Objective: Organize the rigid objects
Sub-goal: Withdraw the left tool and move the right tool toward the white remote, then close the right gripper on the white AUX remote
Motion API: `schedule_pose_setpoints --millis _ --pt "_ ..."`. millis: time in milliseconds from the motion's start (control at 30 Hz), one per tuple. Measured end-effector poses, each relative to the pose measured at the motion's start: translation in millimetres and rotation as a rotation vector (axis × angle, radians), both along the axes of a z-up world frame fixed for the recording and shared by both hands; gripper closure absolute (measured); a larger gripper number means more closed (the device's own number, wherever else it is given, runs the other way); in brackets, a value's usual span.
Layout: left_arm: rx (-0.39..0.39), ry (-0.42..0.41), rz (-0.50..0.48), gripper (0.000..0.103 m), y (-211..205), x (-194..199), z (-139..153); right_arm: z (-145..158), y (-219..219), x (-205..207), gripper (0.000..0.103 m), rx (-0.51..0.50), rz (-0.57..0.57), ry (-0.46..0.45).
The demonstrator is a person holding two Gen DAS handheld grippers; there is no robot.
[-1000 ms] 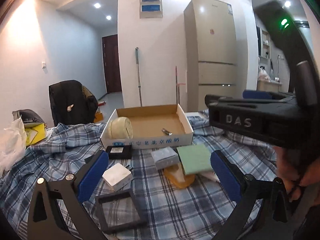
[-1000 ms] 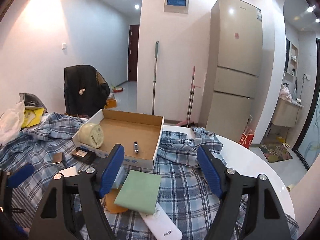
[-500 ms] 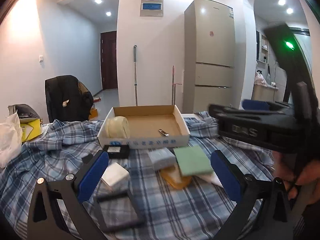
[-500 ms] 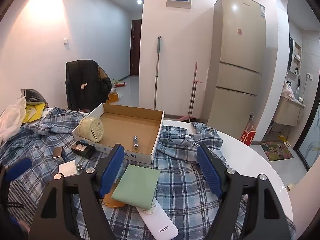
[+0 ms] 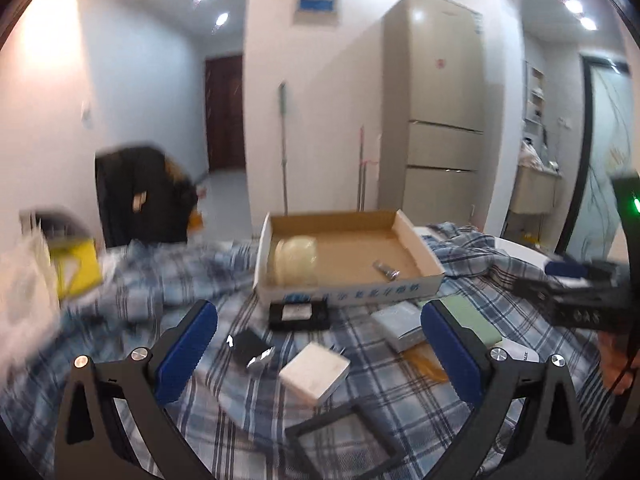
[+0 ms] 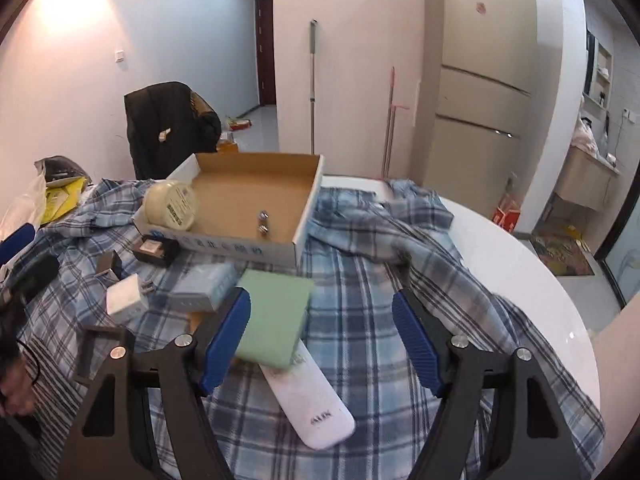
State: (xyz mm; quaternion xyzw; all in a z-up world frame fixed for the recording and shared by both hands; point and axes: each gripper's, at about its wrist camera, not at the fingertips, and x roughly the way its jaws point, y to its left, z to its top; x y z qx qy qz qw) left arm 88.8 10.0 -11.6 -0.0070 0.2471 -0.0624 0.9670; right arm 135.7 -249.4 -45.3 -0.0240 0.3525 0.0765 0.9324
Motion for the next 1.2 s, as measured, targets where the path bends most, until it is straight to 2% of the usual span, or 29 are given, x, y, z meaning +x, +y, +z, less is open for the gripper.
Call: schedule_pose_setpoints --millis 33,167,200,267,333,433,767,867,1033,1200 --pt "-0.012 0.019 0.005 0.000 4.4 0.9 -1.1 -3.0 -1.6 -1.2 0.032 0.001 0.014 0.015" --pt "-0.003 0.192 0.005 0.000 8.5 4.0 -13.5 -19.7 -1.0 -9.2 0.040 -0.040 0.070 0.077" --pt "-0.009 0.204 0.003 0.000 8.7 0.5 -16.7 -25.3 -0.1 -12.8 0.040 -0.059 0.076 0.081" --pt "0.016 0.200 0.006 0.000 4.7 -6.4 -22.1 -34.5 0.9 -16.4 0.042 -0.087 0.079 0.087" --pt "0.056 0.177 0.016 0.000 -0.5 -9.6 -26.9 -45.6 4.1 -14.1 0.048 -0.084 0.113 0.138" --pt "0.079 0.170 0.028 0.000 -3.9 -7.9 -31.4 -50.7 10.5 -6.9 0.048 -0.075 0.161 0.184" --pt "0.050 0.141 0.038 0.000 2.2 -11.0 -31.4 -61.7 33.7 6.3 0.050 -0.107 0.222 0.225" --pt "0.054 0.138 0.026 0.000 0.0 -12.7 -31.5 -62.8 37.3 10.3 0.050 -0.137 0.213 0.228" --pt "0.046 0.146 0.026 0.000 -0.3 -12.2 -32.5 -62.4 29.4 20.6 0.050 -0.106 0.191 0.254" --pt "0.033 0.170 0.034 0.000 2.4 -9.1 -36.0 -69.9 31.7 30.3 0.048 -0.131 0.189 0.293"
